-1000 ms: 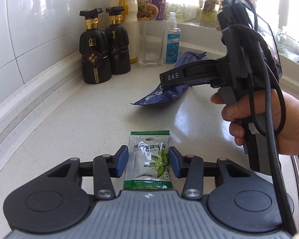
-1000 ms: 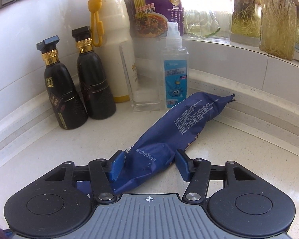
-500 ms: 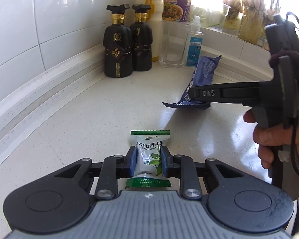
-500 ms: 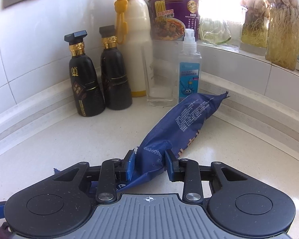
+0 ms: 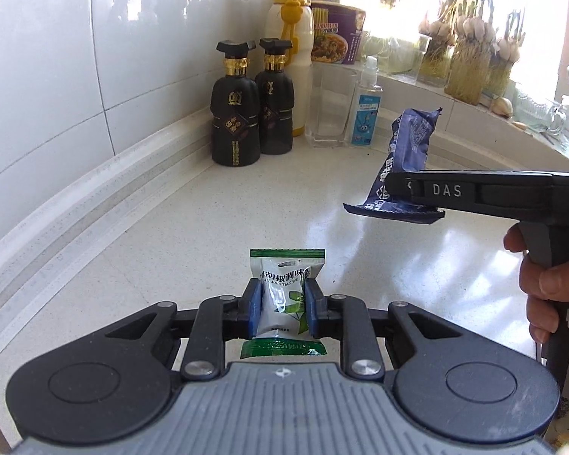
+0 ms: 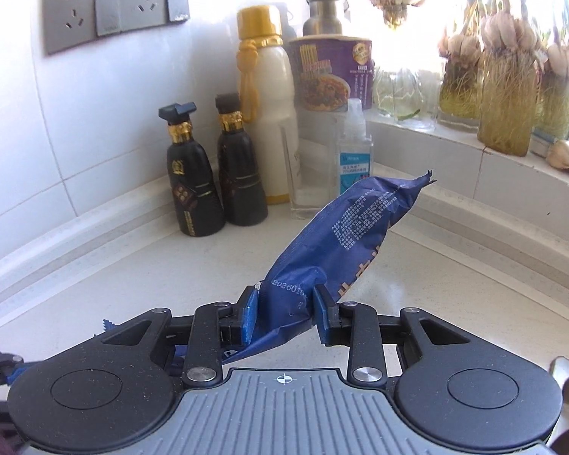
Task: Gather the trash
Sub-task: 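Carry the green sachet and blue wrapper down over the trash bin with both tools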
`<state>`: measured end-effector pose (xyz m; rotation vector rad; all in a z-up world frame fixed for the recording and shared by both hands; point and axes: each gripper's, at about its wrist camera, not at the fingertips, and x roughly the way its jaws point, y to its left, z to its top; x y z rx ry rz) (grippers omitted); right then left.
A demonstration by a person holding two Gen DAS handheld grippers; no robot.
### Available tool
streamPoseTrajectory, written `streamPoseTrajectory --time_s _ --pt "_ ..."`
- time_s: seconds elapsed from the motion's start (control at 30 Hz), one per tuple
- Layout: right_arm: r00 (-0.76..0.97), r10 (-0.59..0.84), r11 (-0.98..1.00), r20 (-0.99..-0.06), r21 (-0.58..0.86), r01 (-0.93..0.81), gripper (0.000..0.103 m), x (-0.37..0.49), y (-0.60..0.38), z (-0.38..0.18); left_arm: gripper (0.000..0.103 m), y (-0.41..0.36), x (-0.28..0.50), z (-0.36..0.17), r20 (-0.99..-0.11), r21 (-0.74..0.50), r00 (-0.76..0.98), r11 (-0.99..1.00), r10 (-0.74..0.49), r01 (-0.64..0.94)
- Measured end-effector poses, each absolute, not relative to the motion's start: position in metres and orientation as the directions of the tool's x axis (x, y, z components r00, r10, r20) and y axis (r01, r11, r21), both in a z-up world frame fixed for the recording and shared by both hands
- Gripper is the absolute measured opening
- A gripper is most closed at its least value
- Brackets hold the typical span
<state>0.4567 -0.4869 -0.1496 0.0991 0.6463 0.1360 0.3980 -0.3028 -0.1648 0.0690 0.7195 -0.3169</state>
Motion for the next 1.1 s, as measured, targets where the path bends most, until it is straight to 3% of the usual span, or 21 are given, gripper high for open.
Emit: streamPoseTrajectory --time_s 0.63,1.1 --pt "0.779 0.255 0.967 -0.573 0.141 -0.213 0.031 0.328 -0.414 -0.052 0.021 -0.213 0.329 -0.101 -0.642 -0.007 0.731 0.956 -0.230 0.295" --pt "0.703 0.369 0.921 -0.608 0.139 -0.364 0.031 0.246 -0.289 -0.043 0.021 -0.125 0.277 -0.103 -0.682 0.023 0.710 0.965 -0.177 0.262"
